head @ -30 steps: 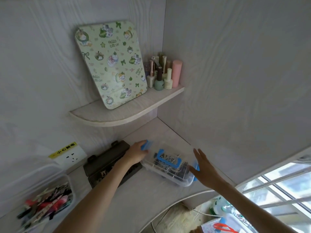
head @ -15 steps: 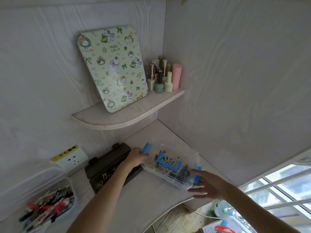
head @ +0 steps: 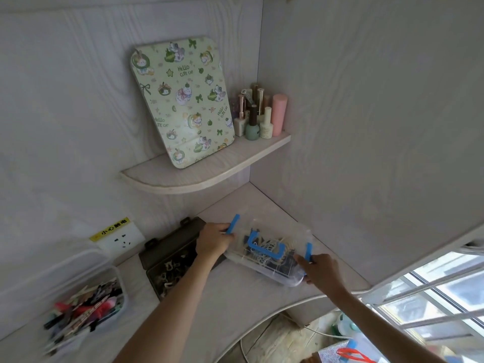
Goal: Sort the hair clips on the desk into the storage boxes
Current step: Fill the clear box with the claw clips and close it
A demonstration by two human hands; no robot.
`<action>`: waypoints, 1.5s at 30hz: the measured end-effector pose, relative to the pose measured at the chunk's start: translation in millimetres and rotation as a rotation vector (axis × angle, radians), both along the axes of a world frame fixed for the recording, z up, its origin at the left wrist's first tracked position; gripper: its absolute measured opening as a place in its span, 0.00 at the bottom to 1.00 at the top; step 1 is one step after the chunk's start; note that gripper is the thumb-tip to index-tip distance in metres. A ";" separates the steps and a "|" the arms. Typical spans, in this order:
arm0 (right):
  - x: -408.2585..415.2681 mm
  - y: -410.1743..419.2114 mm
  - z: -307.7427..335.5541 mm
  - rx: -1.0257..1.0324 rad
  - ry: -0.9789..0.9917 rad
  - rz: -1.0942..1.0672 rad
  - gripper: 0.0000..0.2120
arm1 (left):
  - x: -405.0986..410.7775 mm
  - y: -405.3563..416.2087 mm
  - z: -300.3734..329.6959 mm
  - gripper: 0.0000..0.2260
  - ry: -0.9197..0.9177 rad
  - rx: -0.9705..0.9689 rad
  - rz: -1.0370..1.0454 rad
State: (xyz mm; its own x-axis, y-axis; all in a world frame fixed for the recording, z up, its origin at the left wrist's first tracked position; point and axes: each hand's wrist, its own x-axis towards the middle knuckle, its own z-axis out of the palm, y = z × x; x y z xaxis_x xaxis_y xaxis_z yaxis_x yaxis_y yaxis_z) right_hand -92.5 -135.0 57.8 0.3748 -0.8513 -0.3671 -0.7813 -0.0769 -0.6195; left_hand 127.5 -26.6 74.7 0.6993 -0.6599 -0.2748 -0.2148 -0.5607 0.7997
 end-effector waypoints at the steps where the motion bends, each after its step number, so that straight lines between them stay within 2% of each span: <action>1: 2.1 2.7 2.0 -0.016 0.031 0.031 0.16 | -0.9 0.6 0.5 0.15 -0.009 0.003 0.011; 4: 14.8 6.9 8.9 -0.036 0.168 0.138 0.16 | -3.3 -0.5 -0.3 0.12 -0.111 0.059 0.023; 9: 38.1 -5.2 15.5 -0.087 0.161 0.129 0.20 | -8.8 3.7 -5.9 0.08 -0.213 0.080 0.085; 13: 64.1 -38.1 16.5 -0.218 0.161 0.131 0.20 | -2.9 4.6 -7.5 0.07 -0.178 0.035 0.076; 15: 83.9 -56.3 17.7 -0.186 0.056 0.109 0.19 | 11.0 -0.9 -6.2 0.08 -0.089 0.042 0.056; 18: 112.7 -78.4 16.0 -0.011 -0.144 0.009 0.19 | 34.5 -8.7 -1.8 0.05 0.100 0.064 0.129; 20: 126.7 -83.6 17.5 0.192 -0.303 -0.083 0.20 | 44.7 -10.9 1.7 0.05 0.143 0.088 0.170; 22: 131.9 -78.0 19.8 0.391 -0.452 -0.197 0.26 | 48.4 -9.6 1.6 0.08 0.164 0.089 0.191; 24: 127.4 -67.4 18.5 0.537 -0.466 -0.287 0.26 | 47.7 -9.5 -2.3 0.08 0.205 0.058 0.203; 27: 121.4 -59.1 15.5 0.757 -0.467 -0.185 0.18 | 45.0 -13.8 -8.9 0.06 0.274 0.022 0.239; 29: 129.7 -65.2 12.3 0.724 -0.507 -0.120 0.14 | 46.9 -19.2 -7.7 0.05 0.347 -0.001 0.280; 32: 151.5 -78.4 7.7 0.568 -0.497 -0.206 0.11 | 52.5 -29.5 -4.3 0.07 0.405 -0.036 0.343; 36: 162.6 -87.4 -2.1 0.493 -0.486 -0.318 0.12 | 51.9 -40.7 -6.9 0.11 0.404 -0.048 0.407; 42: 164.5 -84.8 -3.1 0.382 -0.477 -0.265 0.14 | 52.0 -45.9 -4.8 0.10 0.419 -0.049 0.416; 45: 164.2 -78.2 2.4 0.348 -0.414 -0.221 0.17 | 54.3 -42.9 -3.5 0.10 0.309 -0.010 0.336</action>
State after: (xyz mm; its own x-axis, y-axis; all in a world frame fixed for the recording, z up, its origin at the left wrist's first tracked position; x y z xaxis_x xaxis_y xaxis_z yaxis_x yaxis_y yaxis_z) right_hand 71.7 -213.2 60.1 0.3742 -0.7813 -0.4995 -0.4428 0.3227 -0.8365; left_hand 181.8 -69.5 71.1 0.7610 -0.4144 -0.4992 0.2275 -0.5501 0.8035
